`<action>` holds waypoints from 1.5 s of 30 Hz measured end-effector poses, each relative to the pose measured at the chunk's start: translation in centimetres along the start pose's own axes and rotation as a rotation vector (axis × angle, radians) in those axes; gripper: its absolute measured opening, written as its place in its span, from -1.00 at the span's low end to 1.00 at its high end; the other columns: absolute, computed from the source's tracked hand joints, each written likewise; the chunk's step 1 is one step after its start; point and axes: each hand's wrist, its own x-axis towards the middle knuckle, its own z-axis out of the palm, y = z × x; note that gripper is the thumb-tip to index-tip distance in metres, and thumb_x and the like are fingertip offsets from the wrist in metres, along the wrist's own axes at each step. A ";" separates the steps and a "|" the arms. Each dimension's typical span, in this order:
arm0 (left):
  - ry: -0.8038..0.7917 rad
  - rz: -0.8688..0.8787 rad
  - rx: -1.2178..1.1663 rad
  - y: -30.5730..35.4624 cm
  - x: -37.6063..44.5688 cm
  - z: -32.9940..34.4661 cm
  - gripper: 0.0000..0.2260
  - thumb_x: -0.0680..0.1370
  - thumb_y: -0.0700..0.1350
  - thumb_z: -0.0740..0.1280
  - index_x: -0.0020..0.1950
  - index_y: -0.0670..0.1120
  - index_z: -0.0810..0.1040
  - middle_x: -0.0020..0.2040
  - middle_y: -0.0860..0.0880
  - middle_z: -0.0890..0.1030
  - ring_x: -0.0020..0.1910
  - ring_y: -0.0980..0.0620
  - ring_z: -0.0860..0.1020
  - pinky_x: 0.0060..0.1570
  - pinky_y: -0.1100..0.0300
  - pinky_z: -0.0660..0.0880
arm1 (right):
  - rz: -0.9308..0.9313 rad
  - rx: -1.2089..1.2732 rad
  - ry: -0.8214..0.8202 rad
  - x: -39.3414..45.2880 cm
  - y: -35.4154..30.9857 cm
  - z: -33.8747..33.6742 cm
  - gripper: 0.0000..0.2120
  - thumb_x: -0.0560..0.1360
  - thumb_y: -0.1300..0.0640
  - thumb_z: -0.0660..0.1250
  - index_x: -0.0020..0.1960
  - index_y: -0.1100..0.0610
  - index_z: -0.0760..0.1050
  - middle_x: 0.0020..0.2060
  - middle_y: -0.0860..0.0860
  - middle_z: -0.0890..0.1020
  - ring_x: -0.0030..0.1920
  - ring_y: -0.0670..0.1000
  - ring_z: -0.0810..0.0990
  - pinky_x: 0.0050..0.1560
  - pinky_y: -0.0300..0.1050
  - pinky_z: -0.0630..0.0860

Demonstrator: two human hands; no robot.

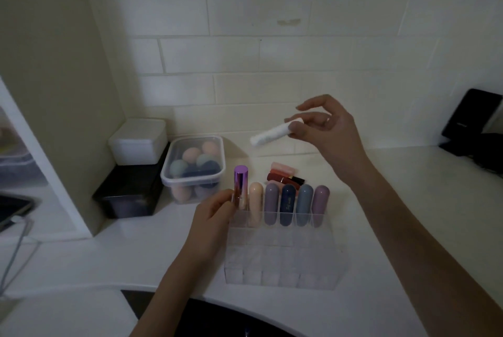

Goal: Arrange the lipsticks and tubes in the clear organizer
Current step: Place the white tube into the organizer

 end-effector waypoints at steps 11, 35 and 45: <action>0.007 -0.063 -0.102 0.3 -0.2 0.2 -0.63 0.49 -0.09 0.18 0.00 -0.40 0.55 -0.03 -0.43 0.53 -0.10 -0.34 0.52 -0.09 -0.03 0.44 | -0.109 -0.249 -0.225 -2.1 -2.6 3.7 -0.79 0.26 0.33 0.53 -0.30 0.12 0.53 -0.29 0.00 0.64 -0.25 -0.10 0.63 -0.12 -0.24 0.60; -0.018 0.019 -0.181 1.2 -0.3 -0.1 -0.53 0.48 -0.02 0.23 -0.15 -0.51 0.44 -0.22 -0.50 0.45 -0.19 -0.09 0.42 -0.18 0.03 0.36 | -0.314 -0.640 -0.550 -3.8 -0.1 5.8 -0.80 0.29 0.16 0.54 -0.35 0.15 0.52 -0.30 -0.01 0.56 -0.25 -0.15 0.39 -0.25 -0.41 0.28; -0.020 0.014 -0.024 0.5 0.0 -0.4 -0.69 0.54 -0.12 0.14 -0.24 -0.38 0.37 -0.26 -0.40 0.41 -0.31 -0.13 0.36 -0.24 0.01 0.33 | 0.000 -0.633 0.153 0.9 7.1 -4.8 -0.95 0.50 0.14 0.34 -0.07 0.11 0.56 -0.16 0.05 0.65 -0.27 -0.22 0.50 -0.23 -0.41 0.39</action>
